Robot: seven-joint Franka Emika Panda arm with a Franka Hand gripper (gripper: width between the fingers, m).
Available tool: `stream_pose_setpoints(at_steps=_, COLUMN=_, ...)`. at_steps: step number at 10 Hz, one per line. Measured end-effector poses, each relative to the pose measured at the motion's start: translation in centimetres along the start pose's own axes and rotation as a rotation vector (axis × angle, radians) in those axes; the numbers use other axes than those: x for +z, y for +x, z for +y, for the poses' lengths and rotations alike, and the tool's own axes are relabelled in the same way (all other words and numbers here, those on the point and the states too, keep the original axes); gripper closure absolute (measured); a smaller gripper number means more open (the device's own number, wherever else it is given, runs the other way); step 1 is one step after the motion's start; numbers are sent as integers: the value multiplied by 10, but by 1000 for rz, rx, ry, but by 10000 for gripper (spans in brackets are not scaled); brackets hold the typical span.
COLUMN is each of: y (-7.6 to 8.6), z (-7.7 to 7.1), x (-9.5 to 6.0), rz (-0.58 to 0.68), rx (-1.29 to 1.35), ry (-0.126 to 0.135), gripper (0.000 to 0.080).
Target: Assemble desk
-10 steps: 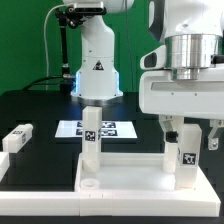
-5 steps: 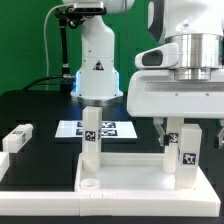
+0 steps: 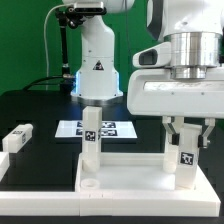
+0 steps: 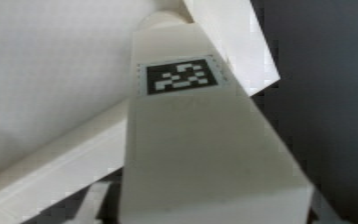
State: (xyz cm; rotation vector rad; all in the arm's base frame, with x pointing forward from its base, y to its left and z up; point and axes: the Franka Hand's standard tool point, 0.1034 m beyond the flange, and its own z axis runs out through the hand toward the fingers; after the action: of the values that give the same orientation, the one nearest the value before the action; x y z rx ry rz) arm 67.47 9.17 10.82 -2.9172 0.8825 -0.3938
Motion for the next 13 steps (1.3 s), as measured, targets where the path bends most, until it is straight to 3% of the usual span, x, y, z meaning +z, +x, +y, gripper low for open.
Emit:
stream_pose_setpoints(at_steps=1, y=0, z=1, x=0, rz=-1, rx=61, ry=-3, gripper=495)
stream_pose_setpoints(at_steps=2, y=-6, z=3, x=-1, rz=-19, rx=316, ry=-41, gripper=495)
stream_pose_setpoints(at_steps=3, y=-7, z=6, x=-2, rz=-39, rx=450, ry=-49, gripper=495)
stream_pose_setpoints(at_steps=5, y=-4, z=16, x=0, rz=-133, rx=767, ry=-32, gripper=495)
stream_pose_setpoints(at_steps=10, y=-2, z=22, x=0, rz=-112, rx=800, ry=-32, gripper=488)
stream_pose_setpoints(at_steps=11, y=-5, z=11, x=-3, rz=-82, rx=603, ry=-52, gripper=312)
stream_pose_setpoints(at_steps=12, y=-8, z=3, x=-3, rz=-86, rx=368, ry=-32, gripper=312)
stream_pose_setpoints(at_steps=13, y=-14, z=0, x=-2, rz=-103, rx=230, ry=-26, gripper=172)
